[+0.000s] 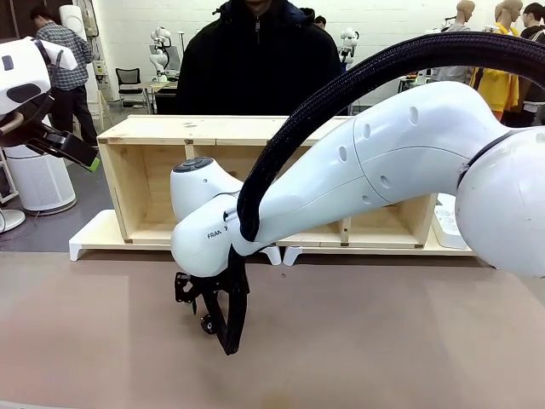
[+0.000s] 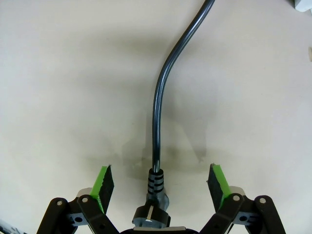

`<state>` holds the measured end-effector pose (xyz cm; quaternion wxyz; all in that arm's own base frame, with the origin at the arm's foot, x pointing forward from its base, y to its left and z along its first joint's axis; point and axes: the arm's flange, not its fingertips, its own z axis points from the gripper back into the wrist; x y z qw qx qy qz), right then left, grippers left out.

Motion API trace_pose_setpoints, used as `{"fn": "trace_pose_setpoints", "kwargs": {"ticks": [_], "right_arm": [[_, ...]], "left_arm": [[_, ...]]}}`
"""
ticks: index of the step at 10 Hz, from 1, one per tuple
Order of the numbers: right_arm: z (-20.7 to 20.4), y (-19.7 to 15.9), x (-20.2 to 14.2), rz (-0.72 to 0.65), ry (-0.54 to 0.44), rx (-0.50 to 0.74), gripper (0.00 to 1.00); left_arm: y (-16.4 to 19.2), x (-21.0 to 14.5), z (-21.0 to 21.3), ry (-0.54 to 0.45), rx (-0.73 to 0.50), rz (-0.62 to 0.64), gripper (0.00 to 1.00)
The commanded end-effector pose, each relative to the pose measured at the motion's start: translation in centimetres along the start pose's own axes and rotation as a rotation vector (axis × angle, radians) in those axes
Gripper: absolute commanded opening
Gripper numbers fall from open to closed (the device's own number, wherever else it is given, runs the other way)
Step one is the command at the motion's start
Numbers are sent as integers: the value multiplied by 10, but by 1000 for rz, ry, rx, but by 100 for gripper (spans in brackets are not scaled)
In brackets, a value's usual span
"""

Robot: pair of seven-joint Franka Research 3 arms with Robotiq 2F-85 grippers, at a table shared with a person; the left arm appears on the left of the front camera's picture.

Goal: Perform cable management.
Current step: When the cord part of the Power Cable appears at the lower middle area of the table and stops, grasp the cord part of the Power Cable.

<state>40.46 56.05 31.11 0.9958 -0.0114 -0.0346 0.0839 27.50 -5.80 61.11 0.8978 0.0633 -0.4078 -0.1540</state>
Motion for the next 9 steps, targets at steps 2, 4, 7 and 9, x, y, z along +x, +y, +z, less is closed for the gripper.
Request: {"fn": "trace_pose_setpoints", "kwargs": {"ticks": [2,4,7,9], "right_arm": [[-1,5,-7,-14,8,-15,100],[-2,5,-11,-19,-4,-34,100],[-3,5,-11,4,-7,-32,100],[-4,4,-11,7,-6,-33,88]], "left_arm": [[1,2,-1,-11,7,1,100],[1,2,-1,-11,7,1,100],[1,2,-1,-11,7,1,100],[1,2,-1,-11,7,1,100]]}}
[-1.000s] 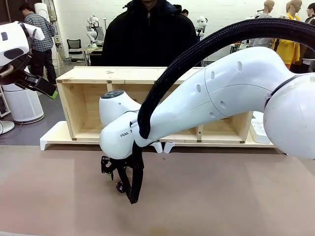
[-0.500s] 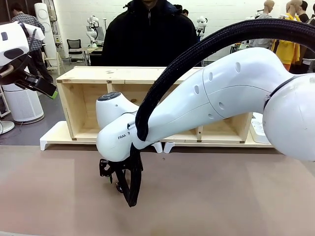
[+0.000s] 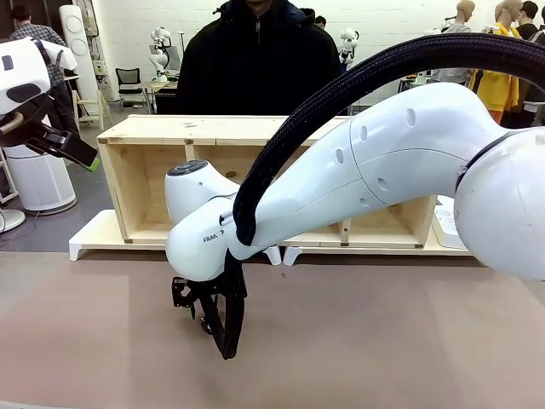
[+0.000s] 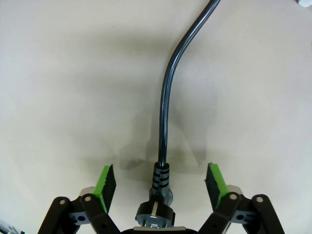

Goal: Perform cable management.
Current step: When the cord part of the Power Cable appears at the lower middle area of the table and stops, grasp the cord part of the Power Cable.

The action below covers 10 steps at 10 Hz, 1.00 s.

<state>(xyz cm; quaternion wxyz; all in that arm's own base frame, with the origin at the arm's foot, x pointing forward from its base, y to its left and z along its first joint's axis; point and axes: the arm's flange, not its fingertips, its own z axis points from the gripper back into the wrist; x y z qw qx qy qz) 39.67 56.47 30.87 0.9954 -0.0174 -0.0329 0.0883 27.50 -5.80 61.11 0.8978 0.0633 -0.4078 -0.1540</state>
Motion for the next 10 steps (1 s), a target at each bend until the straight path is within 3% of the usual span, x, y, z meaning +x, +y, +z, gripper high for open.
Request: {"fn": "trace_pose_setpoints", "kwargs": {"ticks": [1,5,10], "right_arm": [[-3,-3,-3,-4,-10,-21,80],[-3,-5,-4,-7,-14,-15,40],[-9,-10,-8,-24,-7,10,40]], "left_arm": [[1,2,-1,-11,7,1,100],[1,2,-1,-11,7,1,100],[1,2,-1,-11,7,1,100]]}}
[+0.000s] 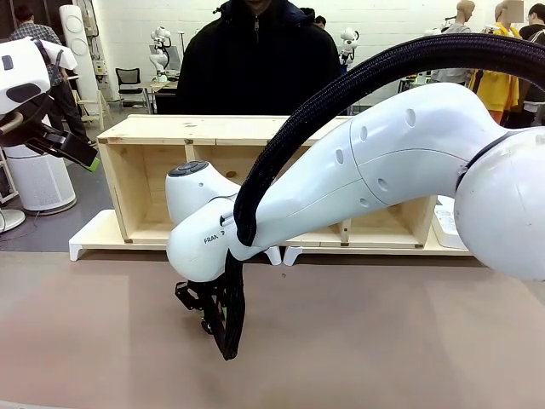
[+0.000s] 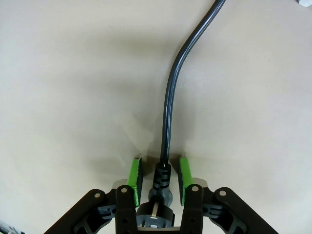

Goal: Perform cable management.
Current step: When the cord part of the Power Cable appears at the lower middle area of the table and stops, grasp the cord part of the Power Cable.

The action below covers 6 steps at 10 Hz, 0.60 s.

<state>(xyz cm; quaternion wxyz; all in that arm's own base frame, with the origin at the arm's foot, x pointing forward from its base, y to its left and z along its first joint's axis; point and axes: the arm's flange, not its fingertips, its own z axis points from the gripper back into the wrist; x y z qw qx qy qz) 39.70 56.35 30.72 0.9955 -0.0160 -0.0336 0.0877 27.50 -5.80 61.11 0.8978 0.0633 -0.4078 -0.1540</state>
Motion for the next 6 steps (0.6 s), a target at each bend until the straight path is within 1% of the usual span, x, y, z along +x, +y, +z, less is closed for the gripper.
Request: {"fn": "trace_pose_setpoints", "kwargs": {"ticks": [1,6], "right_arm": [[-9,-11,-9,-25,-2,11,40],[-13,-15,-9,-26,4,26,40]], "left_arm": [[1,2,-1,-11,7,1,100],[1,2,-1,-11,7,1,100]]}}
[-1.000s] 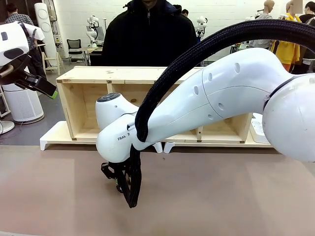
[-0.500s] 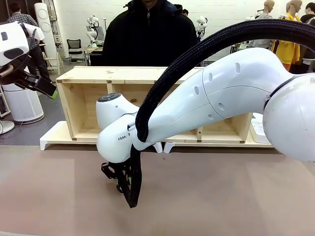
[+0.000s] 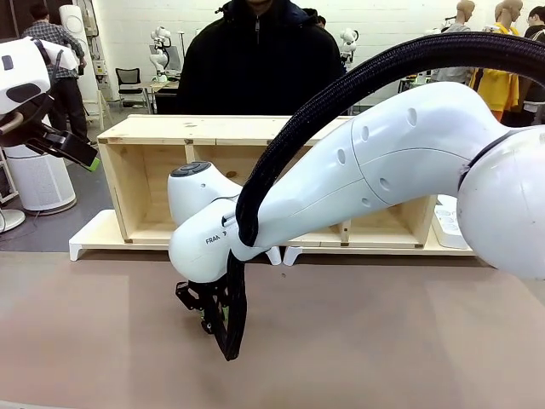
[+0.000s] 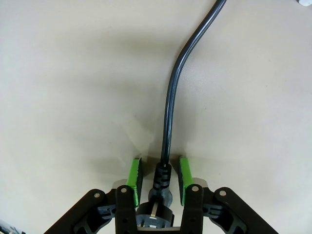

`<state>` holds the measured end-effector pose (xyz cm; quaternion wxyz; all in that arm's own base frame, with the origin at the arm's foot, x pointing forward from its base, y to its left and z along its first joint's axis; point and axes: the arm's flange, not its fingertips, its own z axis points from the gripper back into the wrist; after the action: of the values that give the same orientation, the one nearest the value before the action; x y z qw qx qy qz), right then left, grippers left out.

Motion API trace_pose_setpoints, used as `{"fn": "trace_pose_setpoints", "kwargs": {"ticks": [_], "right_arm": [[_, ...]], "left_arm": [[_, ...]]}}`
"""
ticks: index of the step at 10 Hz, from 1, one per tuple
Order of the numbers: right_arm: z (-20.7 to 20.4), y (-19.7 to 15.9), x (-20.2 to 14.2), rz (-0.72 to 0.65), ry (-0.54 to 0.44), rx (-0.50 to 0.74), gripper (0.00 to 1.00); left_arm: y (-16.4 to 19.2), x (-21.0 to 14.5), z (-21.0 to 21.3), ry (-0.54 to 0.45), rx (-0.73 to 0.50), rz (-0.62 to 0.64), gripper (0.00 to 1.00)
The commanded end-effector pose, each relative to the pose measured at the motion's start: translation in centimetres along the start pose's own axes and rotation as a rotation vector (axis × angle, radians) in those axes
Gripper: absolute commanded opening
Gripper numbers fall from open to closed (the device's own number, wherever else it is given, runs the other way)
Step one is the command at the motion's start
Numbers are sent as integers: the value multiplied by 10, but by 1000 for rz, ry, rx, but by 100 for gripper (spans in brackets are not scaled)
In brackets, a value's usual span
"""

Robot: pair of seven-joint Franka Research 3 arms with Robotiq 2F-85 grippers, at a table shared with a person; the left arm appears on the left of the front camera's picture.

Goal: Perform cable management.
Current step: When the cord part of the Power Cable appears at the lower middle area of the table and stops, grasp the cord part of the Power Cable.

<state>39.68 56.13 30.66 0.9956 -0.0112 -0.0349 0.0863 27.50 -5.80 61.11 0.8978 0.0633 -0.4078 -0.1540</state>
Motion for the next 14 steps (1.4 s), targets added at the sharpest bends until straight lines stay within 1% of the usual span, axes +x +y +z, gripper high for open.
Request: {"fn": "trace_pose_setpoints", "kwargs": {"ticks": [1,5,7,8,9,10,11,12,14], "right_arm": [[-14,-14,-8,-24,7,22,40],[-17,-19,-11,-26,11,37,40],[-18,-20,-12,-21,7,24,40],[-18,-20,-12,-10,7,2,30],[-17,-20,-11,-9,13,-5,25],[-17,-21,-11,-10,18,-10,14],[-16,-21,-11,-11,23,-11,9],[-16,-21,-10,-12,26,-14,0],[-14,-20,-8,-13,24,-16,0]], "left_arm": [[1,2,-1,-11,7,1,100],[1,2,-1,-11,7,1,100],[1,2,-1,-11,7,1,100],[1,2,-1,-11,7,1,100],[1,2,-1,-11,7,1,100],[1,2,-1,-11,7,1,100],[1,2,-1,-11,7,1,100],[1,2,-1,-11,7,1,100],[1,2,-1,-11,7,1,100]]}}
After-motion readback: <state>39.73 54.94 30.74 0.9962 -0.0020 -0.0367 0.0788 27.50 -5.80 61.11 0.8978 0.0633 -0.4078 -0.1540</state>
